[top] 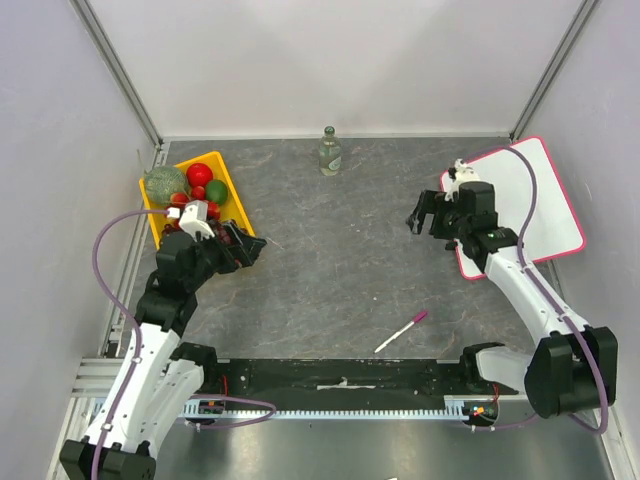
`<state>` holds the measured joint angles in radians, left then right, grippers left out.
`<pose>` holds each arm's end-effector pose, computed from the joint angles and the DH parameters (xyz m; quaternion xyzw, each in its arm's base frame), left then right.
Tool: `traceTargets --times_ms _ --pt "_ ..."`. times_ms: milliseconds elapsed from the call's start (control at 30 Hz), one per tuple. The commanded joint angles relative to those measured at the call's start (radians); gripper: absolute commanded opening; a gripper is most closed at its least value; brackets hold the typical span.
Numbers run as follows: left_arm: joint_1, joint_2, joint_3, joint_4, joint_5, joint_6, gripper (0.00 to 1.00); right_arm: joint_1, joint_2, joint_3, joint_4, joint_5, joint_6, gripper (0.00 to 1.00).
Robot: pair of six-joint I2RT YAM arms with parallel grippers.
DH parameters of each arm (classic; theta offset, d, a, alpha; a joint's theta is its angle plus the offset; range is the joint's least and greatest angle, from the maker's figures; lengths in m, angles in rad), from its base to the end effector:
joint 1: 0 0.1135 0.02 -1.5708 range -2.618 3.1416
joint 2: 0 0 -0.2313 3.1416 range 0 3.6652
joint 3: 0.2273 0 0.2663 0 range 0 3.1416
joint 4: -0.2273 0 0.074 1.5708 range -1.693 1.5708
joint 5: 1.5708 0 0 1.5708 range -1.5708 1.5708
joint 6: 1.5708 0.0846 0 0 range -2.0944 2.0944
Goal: Write a sentence on the whiteboard
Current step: Pick up the whiteboard marker without the cap from the corner of the board.
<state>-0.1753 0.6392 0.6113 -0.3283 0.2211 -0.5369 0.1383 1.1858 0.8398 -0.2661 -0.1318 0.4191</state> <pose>0.2352 -0.0605 0.2496 -0.0848 0.8142 -0.2826 0.5000 0.3221 0.0561 0.2056 0.0938 0.8809 0.1828 0.4264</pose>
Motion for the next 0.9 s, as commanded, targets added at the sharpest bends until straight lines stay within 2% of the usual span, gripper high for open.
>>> traceTargets --times_ms 0,133,200,300,367,433,467,567,733,867 --pt "0.0 -0.024 -0.033 0.041 0.144 -0.044 0.98 0.084 -0.003 0.01 -0.042 0.012 -0.043 0.98" --pt "-0.004 -0.013 -0.047 0.083 0.253 -0.037 0.98 0.147 0.02 0.021 -0.039 0.044 -0.034 0.98" --pt "-0.015 0.013 -0.053 0.11 0.313 -0.046 0.93 0.168 0.035 0.027 -0.027 0.05 -0.026 0.98" --pt "-0.09 0.051 -0.062 0.143 0.307 -0.066 0.86 0.188 0.057 0.036 0.001 0.047 -0.022 0.98" --pt "-0.185 0.071 -0.067 0.166 0.244 -0.077 0.78 0.193 0.072 0.039 0.013 0.038 -0.02 0.98" --pt "-0.329 0.112 -0.065 0.189 0.155 -0.086 0.7 0.195 0.092 0.05 0.022 0.032 -0.022 0.98" --pt "-0.393 0.14 -0.064 0.205 0.114 -0.1 0.62 0.196 0.1 0.054 0.022 0.029 -0.026 0.98" --pt "-0.554 0.255 -0.044 0.254 0.046 -0.138 0.46 0.199 0.109 0.058 0.025 0.023 -0.043 0.98" --pt "-0.814 0.473 0.02 0.324 -0.1 -0.164 0.33 0.198 0.12 0.042 0.025 0.018 -0.06 0.98" --pt "-0.96 0.68 0.122 0.393 -0.135 -0.166 0.17 0.199 0.129 0.025 0.025 0.021 -0.057 0.98"
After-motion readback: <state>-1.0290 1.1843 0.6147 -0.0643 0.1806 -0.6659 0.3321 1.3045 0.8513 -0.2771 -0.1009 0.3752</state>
